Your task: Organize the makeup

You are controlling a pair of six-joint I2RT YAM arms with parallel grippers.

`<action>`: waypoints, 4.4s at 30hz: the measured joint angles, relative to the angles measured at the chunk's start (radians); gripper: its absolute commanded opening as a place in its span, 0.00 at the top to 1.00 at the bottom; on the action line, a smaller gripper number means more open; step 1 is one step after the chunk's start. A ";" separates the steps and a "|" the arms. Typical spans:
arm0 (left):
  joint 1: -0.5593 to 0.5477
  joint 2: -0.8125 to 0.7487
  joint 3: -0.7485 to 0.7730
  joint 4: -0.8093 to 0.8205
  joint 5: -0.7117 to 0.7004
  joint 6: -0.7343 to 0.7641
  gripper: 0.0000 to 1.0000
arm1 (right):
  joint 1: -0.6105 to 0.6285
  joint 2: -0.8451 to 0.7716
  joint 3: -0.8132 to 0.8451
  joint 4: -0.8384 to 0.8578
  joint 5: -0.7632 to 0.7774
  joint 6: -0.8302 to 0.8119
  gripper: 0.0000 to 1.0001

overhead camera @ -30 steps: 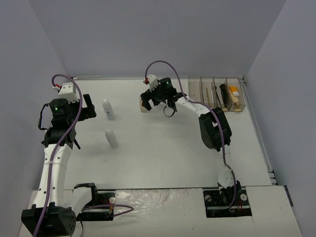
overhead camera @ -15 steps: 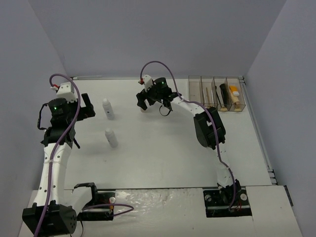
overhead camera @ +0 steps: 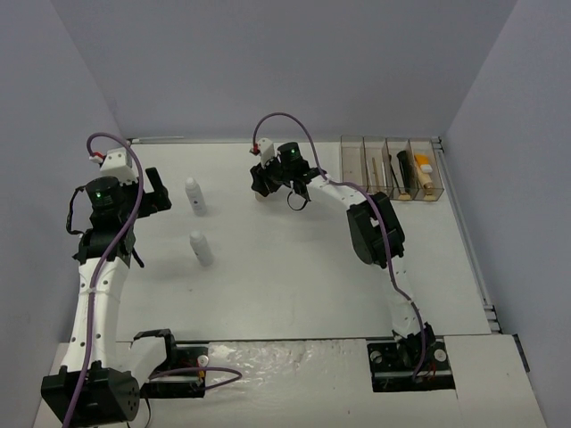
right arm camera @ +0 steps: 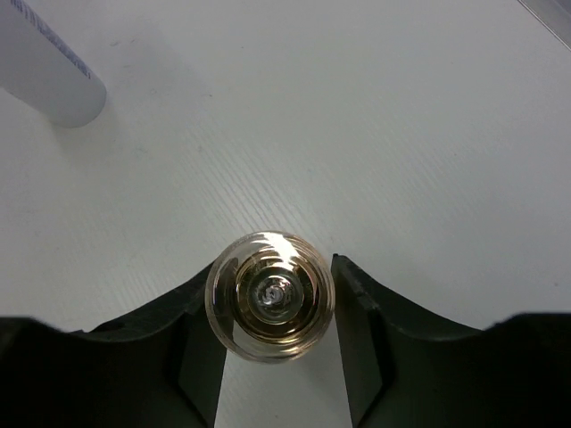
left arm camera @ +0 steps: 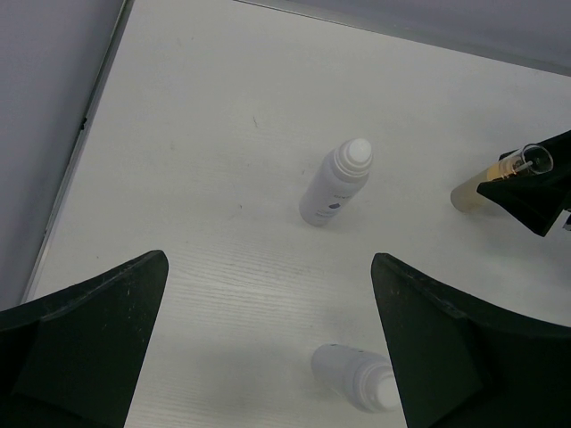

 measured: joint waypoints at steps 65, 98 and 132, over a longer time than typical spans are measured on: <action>0.013 0.045 0.000 0.000 0.039 -0.034 0.03 | -0.453 0.037 0.051 0.064 0.378 0.154 1.00; 0.014 0.044 0.000 -0.003 0.069 -0.038 0.03 | -0.432 -0.446 -0.332 0.080 0.302 0.119 0.01; -0.043 -0.361 0.082 -0.473 -0.047 -0.006 0.03 | 0.509 -0.321 -0.456 0.290 0.207 0.129 0.04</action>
